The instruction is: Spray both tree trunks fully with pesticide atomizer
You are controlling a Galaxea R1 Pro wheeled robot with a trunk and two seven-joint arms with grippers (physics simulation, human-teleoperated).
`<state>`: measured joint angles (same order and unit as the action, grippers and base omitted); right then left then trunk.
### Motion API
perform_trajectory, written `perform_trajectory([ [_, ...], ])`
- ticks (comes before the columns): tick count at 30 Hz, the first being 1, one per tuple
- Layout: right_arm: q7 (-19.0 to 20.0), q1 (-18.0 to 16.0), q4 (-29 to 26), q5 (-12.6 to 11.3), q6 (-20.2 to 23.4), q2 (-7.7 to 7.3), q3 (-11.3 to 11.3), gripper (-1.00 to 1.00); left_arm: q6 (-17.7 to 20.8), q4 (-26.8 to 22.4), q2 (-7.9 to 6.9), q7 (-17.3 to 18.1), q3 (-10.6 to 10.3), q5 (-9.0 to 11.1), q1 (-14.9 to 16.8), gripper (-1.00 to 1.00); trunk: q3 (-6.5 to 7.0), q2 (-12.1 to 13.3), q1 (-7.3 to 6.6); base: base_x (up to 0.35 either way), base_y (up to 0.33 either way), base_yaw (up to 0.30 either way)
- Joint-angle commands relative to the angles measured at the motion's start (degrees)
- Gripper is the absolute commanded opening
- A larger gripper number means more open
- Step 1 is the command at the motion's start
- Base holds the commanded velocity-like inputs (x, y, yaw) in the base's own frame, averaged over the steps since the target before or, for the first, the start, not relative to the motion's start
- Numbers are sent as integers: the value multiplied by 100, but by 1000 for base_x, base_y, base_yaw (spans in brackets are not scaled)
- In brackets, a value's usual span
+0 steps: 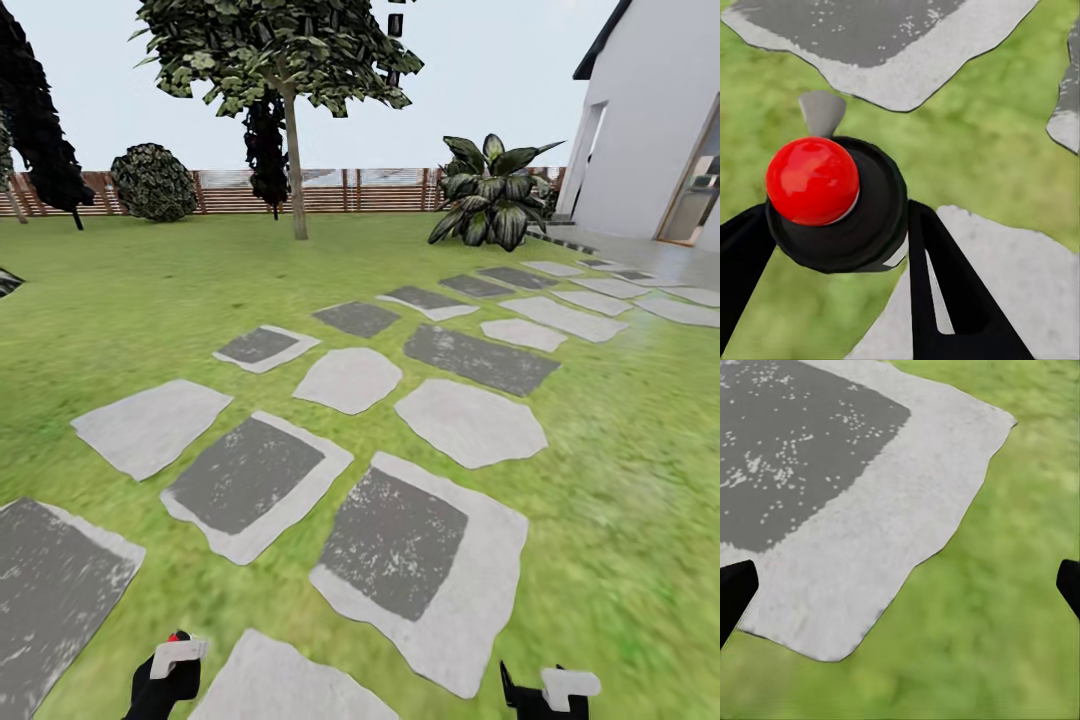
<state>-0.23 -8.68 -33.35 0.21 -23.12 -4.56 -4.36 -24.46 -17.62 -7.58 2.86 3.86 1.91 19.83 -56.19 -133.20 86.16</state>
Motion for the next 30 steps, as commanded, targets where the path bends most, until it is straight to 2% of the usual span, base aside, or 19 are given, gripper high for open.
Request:
perform_trajectory([
  [1,-1,-2,4,2,-17,0,-4,100,-15,4,2,30,23,20,3,-100,-5,-2,2,337,0,0],
  [30,2,-2,2,4,-17,5,-4,100,-16,4,2,30,24,20,3,-100,-5,-2,2,337,0,0],
])
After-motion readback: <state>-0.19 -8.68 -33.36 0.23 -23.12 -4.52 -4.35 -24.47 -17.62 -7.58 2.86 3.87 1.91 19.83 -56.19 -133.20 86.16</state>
